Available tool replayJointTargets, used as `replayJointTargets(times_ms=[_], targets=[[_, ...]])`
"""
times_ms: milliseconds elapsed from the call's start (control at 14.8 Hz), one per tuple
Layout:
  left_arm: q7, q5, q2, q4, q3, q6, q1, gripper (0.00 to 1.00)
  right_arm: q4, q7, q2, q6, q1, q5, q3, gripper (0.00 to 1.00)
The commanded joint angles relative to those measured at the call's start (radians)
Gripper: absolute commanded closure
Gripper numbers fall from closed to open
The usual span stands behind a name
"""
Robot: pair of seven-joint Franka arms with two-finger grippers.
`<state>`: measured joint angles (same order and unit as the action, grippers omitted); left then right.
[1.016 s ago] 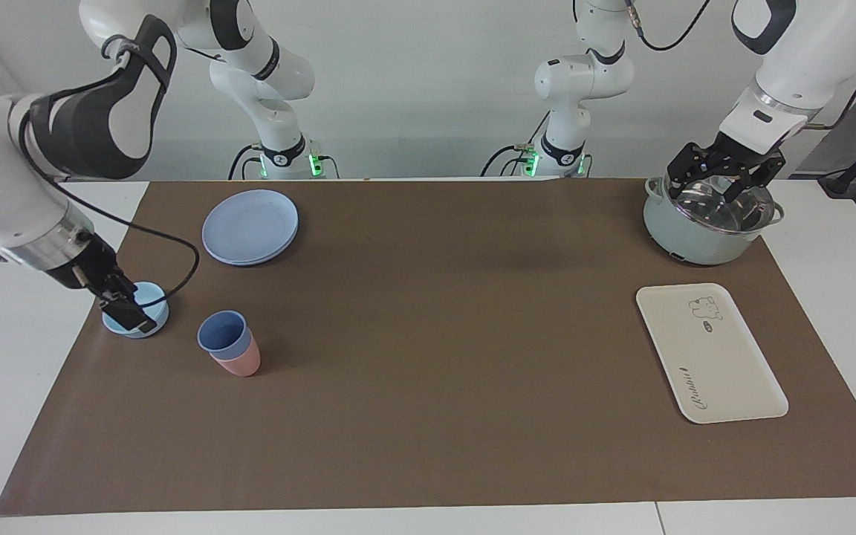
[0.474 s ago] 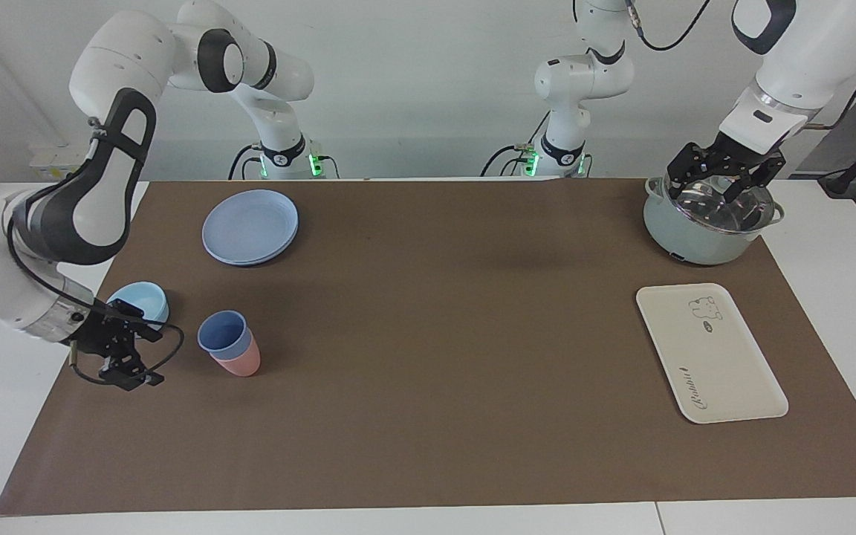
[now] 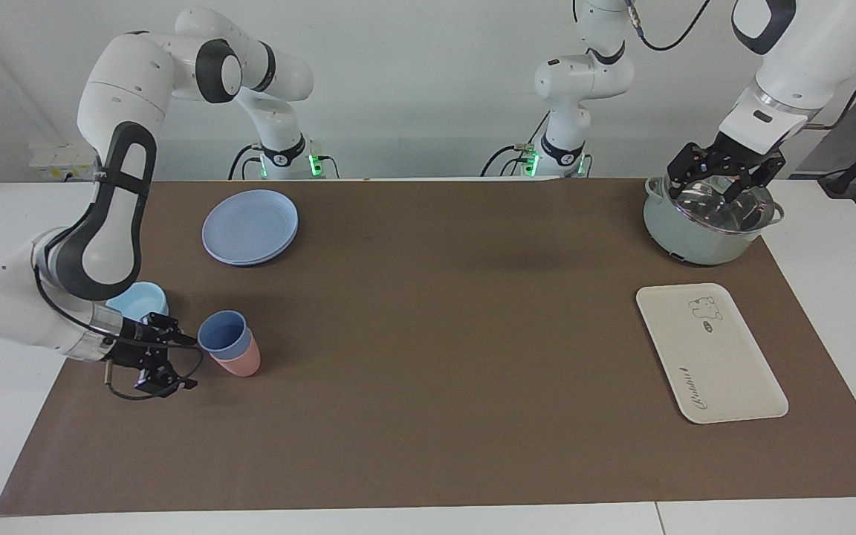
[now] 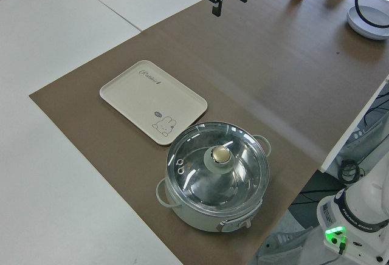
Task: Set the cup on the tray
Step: 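Move the right gripper to the pink cup and grasp it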
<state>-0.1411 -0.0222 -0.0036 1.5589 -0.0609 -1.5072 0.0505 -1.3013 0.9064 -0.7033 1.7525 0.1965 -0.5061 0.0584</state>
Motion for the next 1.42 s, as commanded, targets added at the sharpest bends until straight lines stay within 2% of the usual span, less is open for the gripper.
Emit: replayJointTargets(times_ms=[0, 542, 745, 880, 948, 1016, 1083, 1354], targets=[[0.009, 0.016, -0.027, 0.026, -0.008, 0.005, 0.009, 0.00, -0.131, 0.017, 0.044, 0.048, -0.002, -0.075, -0.006, 0.04], [0.009, 0.016, -0.027, 0.026, -0.008, 0.005, 0.009, 0.00, -0.208, 0.009, 0.080, 0.051, -0.016, -0.146, -0.015, 0.04], [0.009, 0.016, -0.027, 0.026, -0.008, 0.005, 0.009, 0.00, -0.251, -0.006, 0.097, 0.056, -0.016, -0.202, -0.015, 0.08], [0.009, 0.016, -0.026, 0.026, -0.008, 0.005, 0.009, 0.00, -0.257, -0.021, 0.100, 0.053, -0.017, -0.233, -0.015, 0.26], [0.009, 0.016, -0.027, 0.026, -0.008, 0.005, 0.009, 0.00, -0.259, -0.035, 0.102, 0.048, -0.020, -0.244, -0.015, 0.41], [0.009, 0.016, -0.027, 0.026, -0.008, 0.005, 0.009, 0.00, -0.259, -0.038, 0.105, 0.041, -0.025, -0.253, -0.017, 0.65], [0.009, 0.016, -0.027, 0.026, -0.008, 0.005, 0.009, 0.00, -0.263, -0.038, 0.107, 0.035, -0.026, -0.281, -0.017, 1.00], [0.009, 0.016, -0.027, 0.026, -0.008, 0.005, 0.009, 0.00, -0.305, -0.029, 0.149, 0.036, -0.052, -0.324, -0.022, 1.00]])
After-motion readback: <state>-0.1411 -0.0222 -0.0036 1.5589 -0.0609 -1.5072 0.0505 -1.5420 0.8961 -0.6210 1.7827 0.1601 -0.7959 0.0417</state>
